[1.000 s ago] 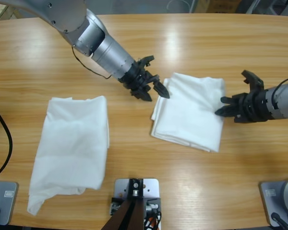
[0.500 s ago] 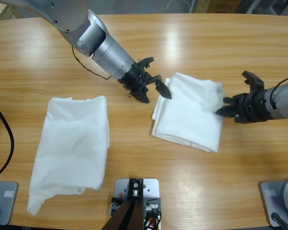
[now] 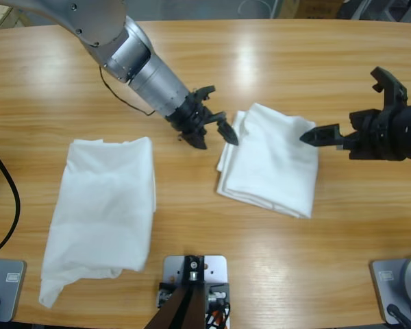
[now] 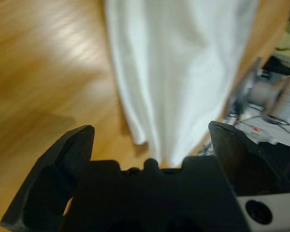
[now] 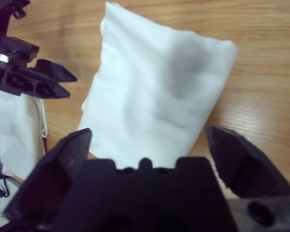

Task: Fold clothes

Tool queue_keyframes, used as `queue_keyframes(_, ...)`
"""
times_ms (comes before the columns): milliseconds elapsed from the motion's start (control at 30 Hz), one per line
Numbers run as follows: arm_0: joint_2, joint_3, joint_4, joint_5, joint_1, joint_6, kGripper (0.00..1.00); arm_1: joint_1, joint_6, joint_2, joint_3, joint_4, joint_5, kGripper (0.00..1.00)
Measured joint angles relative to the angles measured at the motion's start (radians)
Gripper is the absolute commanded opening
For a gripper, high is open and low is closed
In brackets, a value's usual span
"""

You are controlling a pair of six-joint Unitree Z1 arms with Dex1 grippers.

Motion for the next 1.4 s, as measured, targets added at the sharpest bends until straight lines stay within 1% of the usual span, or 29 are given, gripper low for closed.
queue_keyframes(100,0.0,-0.007,0.028,0.064,0.0,0.077,0.94,0.027,0.016,0.008,-0.001,0.042,0.004,0.977)
queue_keyframes(167,-0.002,-0.023,0.064,0.088,0.0,0.126,0.941,0.04,0.065,0.008,-0.001,0.055,-0.01,0.884)
queue_keyframes(200,-0.004,-0.024,0.087,0.093,0.0,0.133,0.941,0.042,0.089,0.008,-0.001,0.057,-0.023,0.857)
queue_keyframes(233,-0.007,-0.022,0.104,0.094,0.004,0.134,0.941,0.042,0.112,0.008,-0.001,0.06,-0.038,0.861)
queue_keyframes(300,-0.025,-0.01,0.117,0.096,0.02,0.124,0.941,0.042,0.135,0.022,-0.001,0.058,-0.055,0.941)
queue_keyframes(333,-0.044,-0.007,0.118,0.097,0.029,0.119,0.941,0.042,0.126,0.041,-0.001,0.055,-0.062,0.954)
queue_keyframes(400,-0.101,-0.007,0.118,0.13,0.044,0.123,0.941,0.065,0.048,0.084,-0.021,0.056,-0.082,0.954)
queue_keyframes(500,-0.215,-0.007,0.12,0.232,0.046,0.234,0.941,0.147,-0.125,0.152,-0.137,0.127,-0.099,0.954)
queue_keyframes(567,-0.276,-0.007,0.139,0.281,0.046,0.298,0.941,0.172,-0.238,0.195,-0.199,0.189,-0.108,0.959)
queue_keyframes(667,-0.339,0.022,0.154,0.312,0.046,0.336,0.941,0.182,-0.437,0.257,-0.281,0.295,-0.125,0.972)
queue_keyframes(700,-0.355,0.041,0.156,0.317,0.046,0.339,0.941,0.184,-0.524,0.276,-0.299,0.32,-0.134,0.973)
queue_keyframes(800,-0.378,0.083,0.158,0.32,0.046,0.339,0.941,0.197,-0.746,0.331,-0.317,0.335,-0.156,0.973)
queue_keyframes(900,-0.386,0.098,0.158,0.32,0.046,0.339,0.941,0.207,-0.868,0.403,-0.333,0.333,-0.157,0.972)
queue_keyframes(1033,-0.396,0.111,0.158,0.32,0.046,0.339,0.941,0.211,-0.927,0.484,-0.34,0.316,-0.129,0.975)
queue_keyframes(1100,-0.402,0.128,0.158,0.32,0.046,0.339,0.941,0.211,-0.926,0.494,-0.343,0.302,-0.101,1.0)
queue_keyframes(1167,-0.407,0.136,0.158,0.32,0.046,0.339,0.941,0.211,-0.868,0.504,-0.346,0.284,-0.062,1.0)
queue_keyframes(1267,-0.408,0.14,0.158,0.32,0.046,0.339,0.941,0.211,-0.642,0.515,-0.37,0.282,-0.011,1.0)
queue_keyframes(1333,-0.408,0.144,0.158,0.32,0.046,0.339,0.941,0.211,-0.429,0.525,-0.392,0.282,0.023,1.0)
queue_keyframes(1400,-0.408,0.146,0.158,0.32,0.046,0.339,0.941,0.211,-0.205,0.54,-0.41,0.282,0.03,1.0)
